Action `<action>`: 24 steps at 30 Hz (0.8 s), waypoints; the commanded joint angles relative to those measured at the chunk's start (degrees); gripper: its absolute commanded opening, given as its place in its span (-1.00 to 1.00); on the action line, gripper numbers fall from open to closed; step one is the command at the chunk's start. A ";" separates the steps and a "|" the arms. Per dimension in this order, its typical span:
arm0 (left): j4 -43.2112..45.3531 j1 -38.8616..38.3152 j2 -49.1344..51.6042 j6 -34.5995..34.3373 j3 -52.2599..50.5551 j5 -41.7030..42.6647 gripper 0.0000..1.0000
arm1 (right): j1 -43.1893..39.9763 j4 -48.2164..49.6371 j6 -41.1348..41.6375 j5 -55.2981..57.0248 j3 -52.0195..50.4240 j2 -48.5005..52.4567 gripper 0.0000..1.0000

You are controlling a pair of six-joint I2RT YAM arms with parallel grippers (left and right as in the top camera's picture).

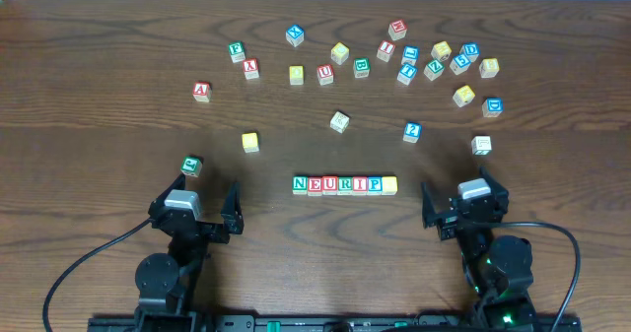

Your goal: Spell out NEURIPS

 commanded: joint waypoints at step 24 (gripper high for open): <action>-2.58 0.35 -0.37 -0.50 -0.55 1.77 0.93 | -7.52 -11.63 5.81 -0.13 -0.17 -13.00 0.98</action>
